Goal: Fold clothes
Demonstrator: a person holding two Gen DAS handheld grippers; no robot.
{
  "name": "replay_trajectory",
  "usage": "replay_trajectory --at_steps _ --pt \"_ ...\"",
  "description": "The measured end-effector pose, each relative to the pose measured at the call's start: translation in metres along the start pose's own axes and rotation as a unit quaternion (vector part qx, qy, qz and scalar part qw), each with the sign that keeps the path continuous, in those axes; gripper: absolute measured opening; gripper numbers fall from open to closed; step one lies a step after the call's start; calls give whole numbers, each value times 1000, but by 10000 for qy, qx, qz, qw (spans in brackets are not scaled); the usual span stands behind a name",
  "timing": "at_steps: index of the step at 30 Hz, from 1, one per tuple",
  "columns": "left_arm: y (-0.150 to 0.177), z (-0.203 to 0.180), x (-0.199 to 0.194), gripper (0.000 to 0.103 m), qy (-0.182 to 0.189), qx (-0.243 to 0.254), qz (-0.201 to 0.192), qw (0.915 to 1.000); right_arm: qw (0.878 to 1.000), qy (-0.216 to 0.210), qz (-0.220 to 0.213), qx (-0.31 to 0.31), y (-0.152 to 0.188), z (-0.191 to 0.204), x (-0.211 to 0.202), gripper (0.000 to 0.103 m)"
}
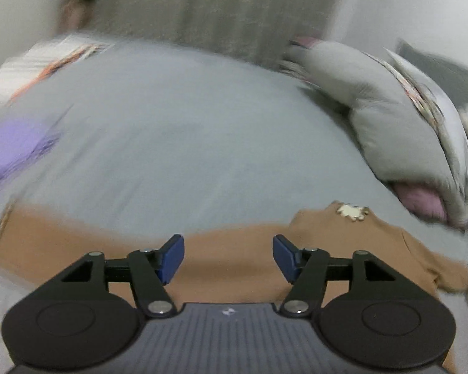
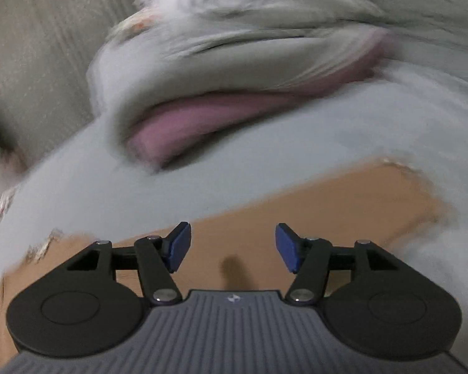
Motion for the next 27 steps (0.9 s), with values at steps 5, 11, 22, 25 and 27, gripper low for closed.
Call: replay_trajectory --at_steps 5,11,22,25,27 --pt "21 89 -5 63 -999 -1270 -147 9868 9916 75 -362 1238 -1 -63 4 62" --pt "12 131 14 66 -1072 -1883 -725 9735 9983 441 -200 326 -13 -23 53 36" --pt "-14 153 -8 6 -1161 -2181 -1454 9580 9736 454 -1465 -1692 -104 44 21 12" --pt "-19 155 -21 5 -1428 -1948 -1669 9559 9726 723 -1398 -1712 -105 35 32 12" --pt "-26 161 -34 5 -1448 -1916 -1832 9533 9714 1034 -1263 -1725 -103 27 43 10"
Point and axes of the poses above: each gripper's, at about its wrist camera, not at the fingertips, and x roughly the way its jaws point, z to its left, y to its underside, the point moved 4 cm from there along x, roughly the way its jaws point, and after that the axes turned 3 degrees about y, right-handed, at the moved point
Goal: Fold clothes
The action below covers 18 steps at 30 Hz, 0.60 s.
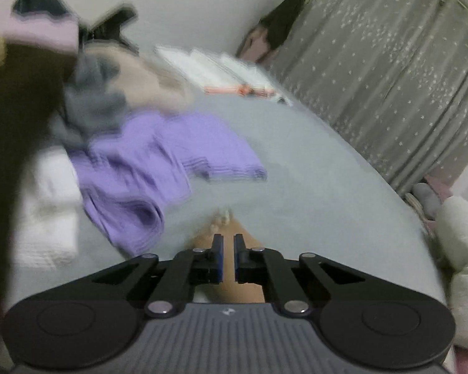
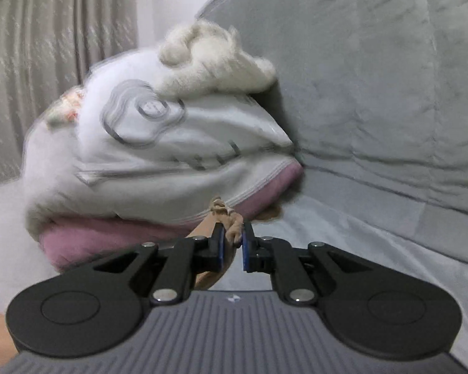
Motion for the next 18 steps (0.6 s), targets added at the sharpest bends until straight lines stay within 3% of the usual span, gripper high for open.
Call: replay_trajectory --at_steps 2,3,5,7,9,10,11,13,14,15,18 --pt "-7 4 -5 5 49 -106 42 9999 9986 508 118 65 12 -13 1 10" --pt "-7 3 -8 5 106 -101 113 9998 9952 850 310 385 24 -29 6 12" --pt "-2 -3 -13 6 309 -34 448 9985 9896 992 618 835 40 -45 4 15" --pt "15 -16 -20 10 617 124 1012 9929 9854 393 938 1364 58 -52 -8 22" --pt "51 -45 -38 25 1009 489 1654 9798 9792 -270 1132 1662 73 -48 -28 42" --pt "65 -56 -46 43 1117 621 1844 9745 9774 -477 1209 1665 77 -44 -36 47" --pt "90 -72 -61 60 1305 807 2036 9670 9716 -979 1430 1611 87 -33 -54 55" --pt "139 -99 -88 63 1596 1157 2455 9491 9572 -1738 1772 1492 101 -12 -83 60" --pt "168 -111 -103 64 1696 1350 2723 9375 9550 -1827 1812 1476 103 -10 -87 62" --pt "190 -119 -115 66 1762 1477 2914 9286 9338 -2490 2162 1387 115 8 -116 64" --pt "241 -129 -149 76 1978 1517 3270 9116 8997 -3286 2609 1203 129 33 -160 66"
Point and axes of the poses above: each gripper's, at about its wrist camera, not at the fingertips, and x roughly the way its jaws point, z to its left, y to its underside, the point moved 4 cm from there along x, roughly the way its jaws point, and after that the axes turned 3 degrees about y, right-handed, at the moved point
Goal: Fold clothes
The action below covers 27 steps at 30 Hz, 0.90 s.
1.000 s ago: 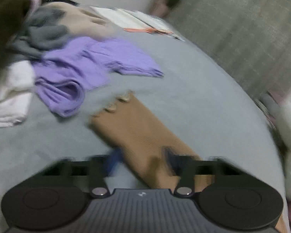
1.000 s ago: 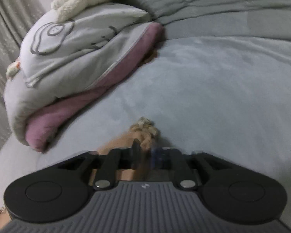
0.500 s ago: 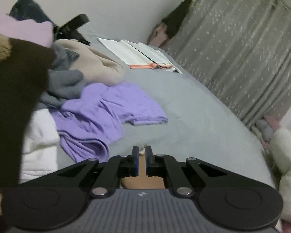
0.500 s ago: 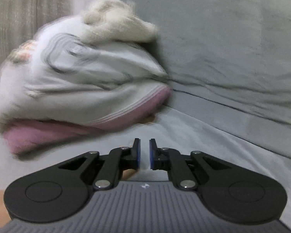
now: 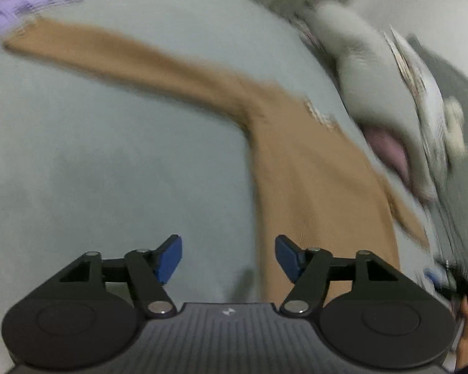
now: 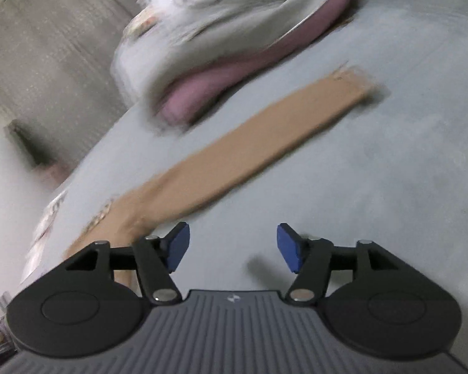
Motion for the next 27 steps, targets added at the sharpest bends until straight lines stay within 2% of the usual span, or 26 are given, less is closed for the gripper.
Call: replay_trajectory --at_steps 1,3,4,6,7,9,11,12,13,14,15,16,17,19,24,27 --pt "7 0 -1 81 78 -20 9 10000 9996 -193 189 -67 11 12 -3 67" --pt "26 0 -6 83 228 -116 -140 9996 9983 -384 426 -109 28 22 -7 73" --pt "30 2 -8 85 274 -173 -195 9993 9951 -584 800 67 48 26 -10 73" --pt "40 6 -12 88 478 -342 -231 9980 9929 -635 957 302 64 25 -13 73" --pt "42 7 -14 88 520 -363 -207 9978 9919 -551 1082 375 81 23 -17 73" --pt "43 5 -15 88 538 -335 -121 9979 9912 -313 1286 -54 108 30 -20 73" --pt "47 -1 -14 88 556 -328 -48 9979 9917 -166 1200 -424 115 39 -22 71" --pt "48 -3 -13 86 576 -329 -15 9978 9913 -54 1152 -633 118 45 -23 59" --pt "51 -7 -12 74 585 -321 5 9978 9903 56 1105 -839 122 50 -24 42" --pt "54 -11 -10 52 535 -312 44 9981 9889 104 1167 -918 126 53 -22 7" --pt "58 -14 -10 44 461 -303 95 9984 9873 152 1228 -997 130 56 -19 7" --pt "60 -17 -9 29 425 -301 146 9985 9862 180 1216 -1107 136 58 -20 7" --pt "61 -16 -9 20 402 -321 186 9985 9852 201 1206 -1204 140 61 -22 6" --pt "63 -13 -15 12 387 -403 199 9982 9876 115 1023 -1183 135 68 -33 6" --pt "60 -8 -42 8 498 -545 -11 9973 9926 -178 607 -1038 126 77 -60 6" --pt "60 -17 -59 8 629 -415 -83 9971 9933 -441 344 -1011 114 89 -87 6"
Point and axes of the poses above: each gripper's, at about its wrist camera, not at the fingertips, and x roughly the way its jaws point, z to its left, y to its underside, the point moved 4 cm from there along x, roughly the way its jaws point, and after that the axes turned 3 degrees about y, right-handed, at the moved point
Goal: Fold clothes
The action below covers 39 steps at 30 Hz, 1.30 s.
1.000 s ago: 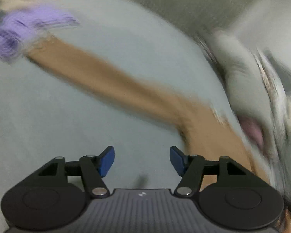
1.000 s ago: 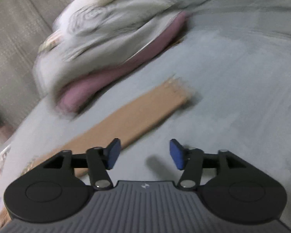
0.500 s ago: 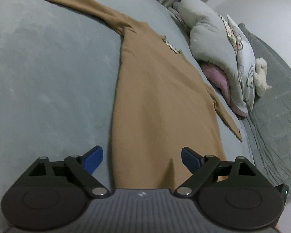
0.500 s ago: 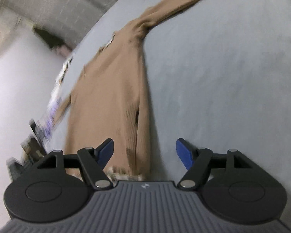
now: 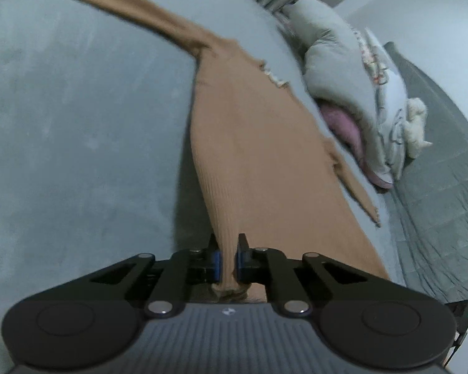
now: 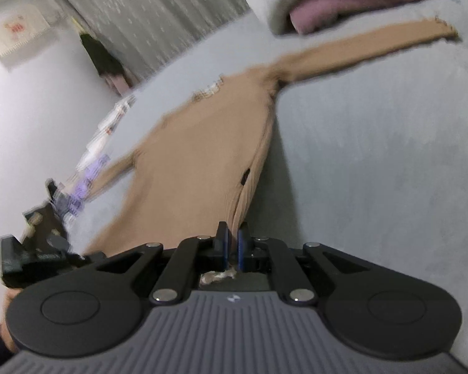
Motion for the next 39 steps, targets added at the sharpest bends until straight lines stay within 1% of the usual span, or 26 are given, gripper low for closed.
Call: replay_trajectory --at_steps 2,3,6,7,8,9,10,11,12,13,14,15,16,17,19,20,22,25,26,27,30,33,34,36,38,39 --pt "2 -4 -6 8 0 82 6 10000 10000 -18 -31 -26 -4 5 -1 6" --pt "5 -4 -8 8 -90 140 28 9999 10000 14 0 -49 -5 5 -3 6" --pt "9 -2 -6 10 -360 279 169 9988 9992 237 317 -4 2 -9 7 6" --pt "9 0 -5 14 -393 274 215 9986 9987 279 436 33 6 -14 11 7" --pt "8 4 -3 27 -402 176 291 9986 9971 406 637 39 13 -21 16 9" --pt "6 10 -3 34 -408 19 333 9986 9969 436 652 39 14 -21 20 14" --pt "0 15 -8 44 -431 -104 243 9987 9962 597 633 19 14 -26 20 17" --pt "-7 21 -13 49 -462 -205 105 9987 9952 757 613 -1 15 -31 20 27" --pt "-14 26 -20 50 -496 -267 -67 9984 9952 830 511 13 12 -34 17 38" --pt "-19 29 -24 53 -518 -296 -176 9981 9951 905 392 79 8 -40 12 42" --pt "-30 35 -31 58 -566 -378 -356 9970 9951 914 370 98 7 -41 12 47" --pt "-43 43 -38 60 -629 -514 -570 9951 9942 1036 176 214 -1 -48 5 51" --pt "-50 48 -41 66 -664 -602 -682 9936 9927 1157 -17 328 -8 -56 -1 53" --pt "-61 56 -44 70 -711 -742 -845 9911 9913 1251 -132 394 -14 -60 -4 55" --pt "-84 75 -48 73 -824 -1049 -1146 9844 9883 1375 -366 555 -27 -68 -7 56" --pt "-93 85 -49 75 -890 -1197 -1273 9806 9880 1326 -451 656 -34 -69 -5 58" --pt "-110 107 -50 77 -1042 -1489 -1459 9725 9889 1229 -476 690 -40 -65 4 59" --pt "-143 144 -48 77 -1281 -2054 -1787 9537 9905 1069 -481 715 -51 -55 26 60" --pt "-155 160 -50 77 -1355 -2282 -1960 9440 9911 980 -489 760 -56 -49 38 60" --pt "-169 177 -53 77 -1429 -2517 -2200 9316 9916 898 -507 779 -60 -45 46 60" --pt "-201 207 -56 79 -1542 -2793 -2565 9124 9930 715 -562 752 -71 -32 64 62" --pt "-233 222 -45 81 -1623 -2710 -2694 9097 9948 381 -671 660 -89 -7 106 63" --pt "-238 223 -41 84 -1651 -2668 -2727 9095 9951 309 -679 650 -90 -3 119 63" --pt "-255 227 -27 87 -1828 -2455 -2874 9076 9957 169 -657 628 -92 6 143 63" --pt "-267 228 -17 98 -1984 -2234 -2943 9078 9968 77 -516 602 -90 12 165 63" --pt "-275 226 -10 101 -2087 -2058 -2978 9085 9973 47 -436 591 -90 15 176 63"
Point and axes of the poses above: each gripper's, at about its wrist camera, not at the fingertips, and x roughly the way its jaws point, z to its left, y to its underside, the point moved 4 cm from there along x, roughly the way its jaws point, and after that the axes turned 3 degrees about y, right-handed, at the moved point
